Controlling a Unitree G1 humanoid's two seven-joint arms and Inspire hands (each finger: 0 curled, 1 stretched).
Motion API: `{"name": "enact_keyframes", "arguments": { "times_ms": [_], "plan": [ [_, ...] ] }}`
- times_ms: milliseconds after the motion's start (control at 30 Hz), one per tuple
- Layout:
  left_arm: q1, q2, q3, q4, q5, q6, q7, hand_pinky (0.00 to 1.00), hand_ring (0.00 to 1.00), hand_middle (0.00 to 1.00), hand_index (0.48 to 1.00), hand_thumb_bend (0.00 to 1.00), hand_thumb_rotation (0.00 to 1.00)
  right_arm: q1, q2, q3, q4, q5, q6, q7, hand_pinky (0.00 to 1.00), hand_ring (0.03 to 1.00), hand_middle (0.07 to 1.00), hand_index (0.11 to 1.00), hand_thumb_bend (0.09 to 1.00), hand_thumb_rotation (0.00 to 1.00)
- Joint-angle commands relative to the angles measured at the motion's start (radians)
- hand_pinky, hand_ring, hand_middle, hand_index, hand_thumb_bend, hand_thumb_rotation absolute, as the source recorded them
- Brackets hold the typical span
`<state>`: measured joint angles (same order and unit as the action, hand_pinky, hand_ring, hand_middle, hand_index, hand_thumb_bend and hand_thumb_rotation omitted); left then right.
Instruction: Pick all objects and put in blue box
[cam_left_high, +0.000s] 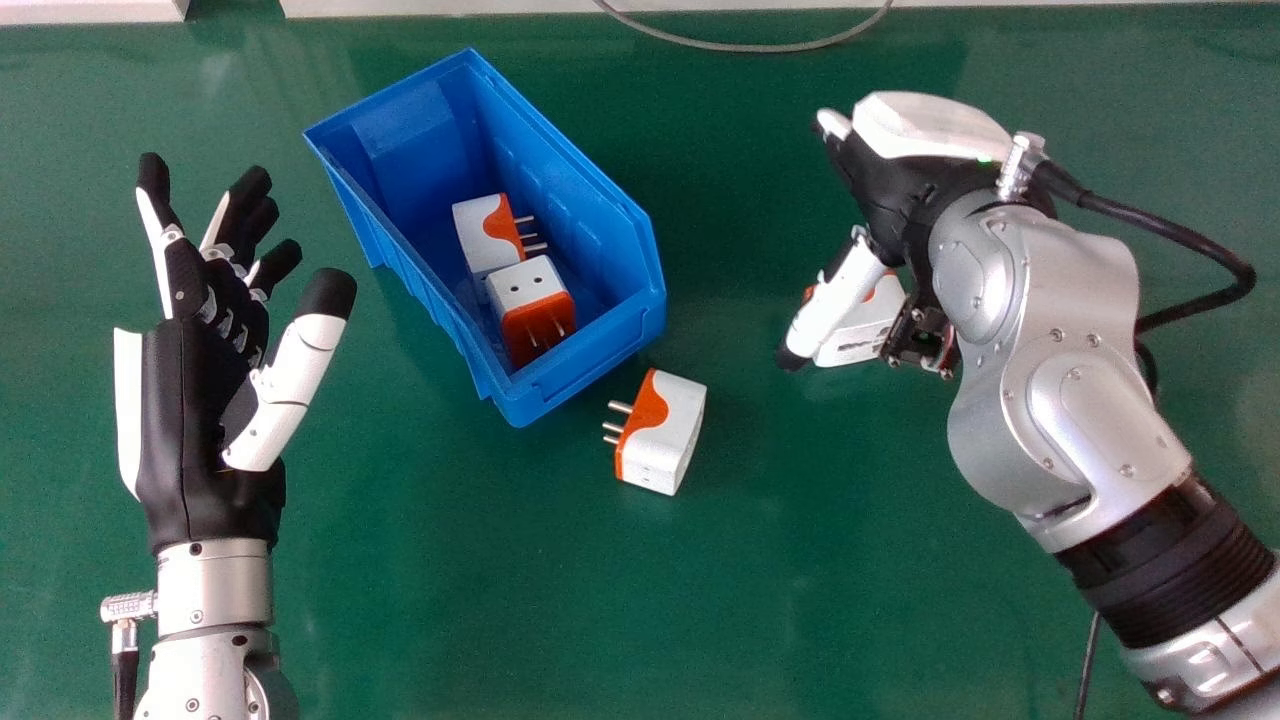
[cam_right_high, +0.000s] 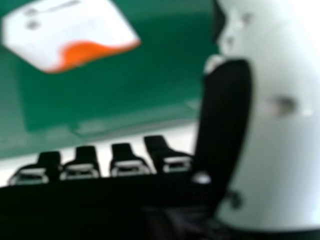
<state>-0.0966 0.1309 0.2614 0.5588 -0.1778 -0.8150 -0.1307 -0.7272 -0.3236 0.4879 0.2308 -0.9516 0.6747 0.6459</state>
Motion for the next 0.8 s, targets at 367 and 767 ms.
{"name": "enact_keyframes", "arguments": {
  "times_ms": [367,767],
  "plan": [
    [-0.001,0.008,0.008,-0.019,-0.019,-0.003,-0.015,0.88,0.93,0.92,0.907,0.86,0.56,-0.035,0.063,0.043,0.413,0.124,-0.267,-0.234,0.67,0.959,0.976,0.85,0.979,0.14],
    [-0.011,0.009,0.01,-0.021,-0.013,0.007,-0.01,0.88,0.93,0.91,0.903,0.86,0.56,-0.084,0.133,0.024,0.535,0.193,-0.311,-0.333,0.31,0.44,0.538,0.683,0.556,0.01]
  ]
}}
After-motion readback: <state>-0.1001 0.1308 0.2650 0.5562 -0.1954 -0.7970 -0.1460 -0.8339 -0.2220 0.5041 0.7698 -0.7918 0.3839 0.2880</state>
